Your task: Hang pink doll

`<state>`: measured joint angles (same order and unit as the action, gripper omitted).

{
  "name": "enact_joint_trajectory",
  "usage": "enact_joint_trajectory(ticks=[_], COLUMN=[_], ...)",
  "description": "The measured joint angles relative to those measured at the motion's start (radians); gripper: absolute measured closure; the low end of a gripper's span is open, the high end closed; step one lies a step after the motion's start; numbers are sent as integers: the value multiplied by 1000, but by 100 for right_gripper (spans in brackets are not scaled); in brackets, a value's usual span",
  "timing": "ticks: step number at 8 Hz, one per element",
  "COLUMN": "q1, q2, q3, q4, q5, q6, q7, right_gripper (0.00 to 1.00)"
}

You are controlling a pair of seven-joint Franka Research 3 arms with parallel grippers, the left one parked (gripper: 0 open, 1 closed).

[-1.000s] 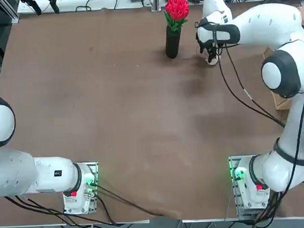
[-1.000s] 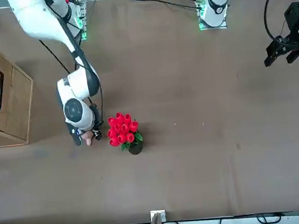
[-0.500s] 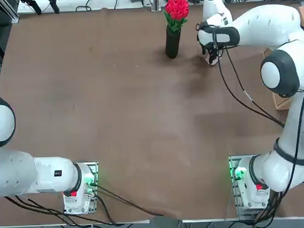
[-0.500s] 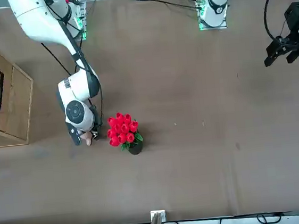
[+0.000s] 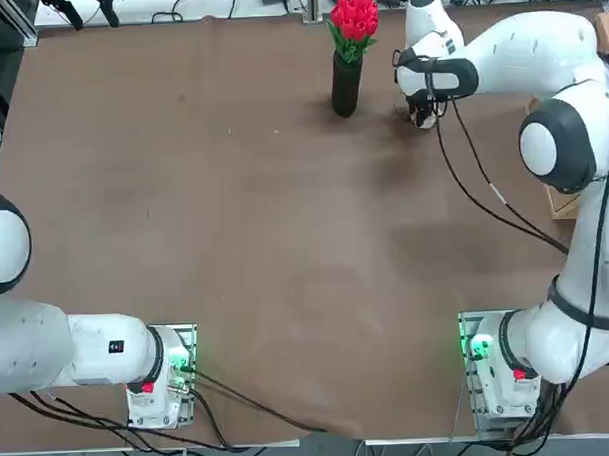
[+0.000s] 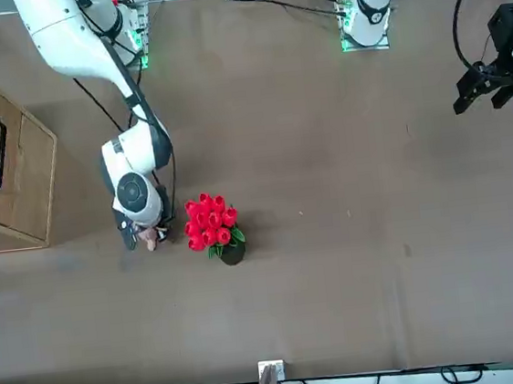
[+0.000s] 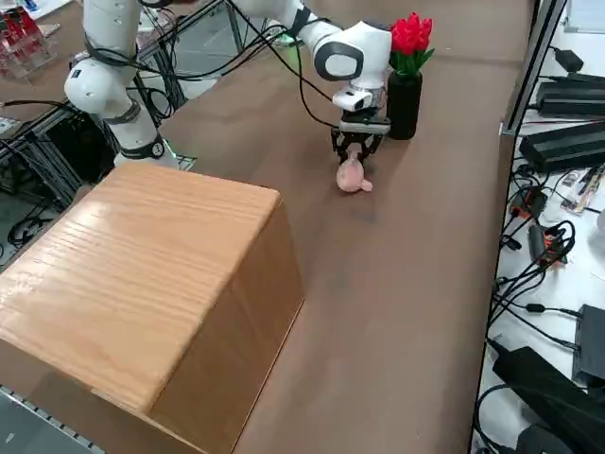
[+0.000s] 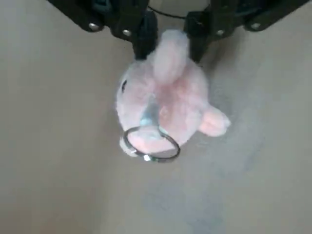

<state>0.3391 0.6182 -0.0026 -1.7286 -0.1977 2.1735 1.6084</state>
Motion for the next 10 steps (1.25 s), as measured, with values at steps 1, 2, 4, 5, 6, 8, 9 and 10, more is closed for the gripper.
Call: enact_joint_trajectory(ticks=[1, 2, 4, 5, 6, 8, 9, 10], q1=[-2, -6, -29, -53, -85, -189, -258, -326], q2=[0, -1, -35, -71, -115, -213, -252, -278], q3=[-1, -2, -9, -12, -13, -17, -17, -18], q4=[1, 9, 45, 69, 98, 127, 126, 125], q5=[0, 0, 0, 0, 3, 65, 96, 140], q6=[1, 0, -75, -120, -150, -235, -270, -287], q7=[5, 12, 30, 30, 37, 43, 41, 24], right_gripper=[95, 96, 96, 96, 96, 96, 96, 96])
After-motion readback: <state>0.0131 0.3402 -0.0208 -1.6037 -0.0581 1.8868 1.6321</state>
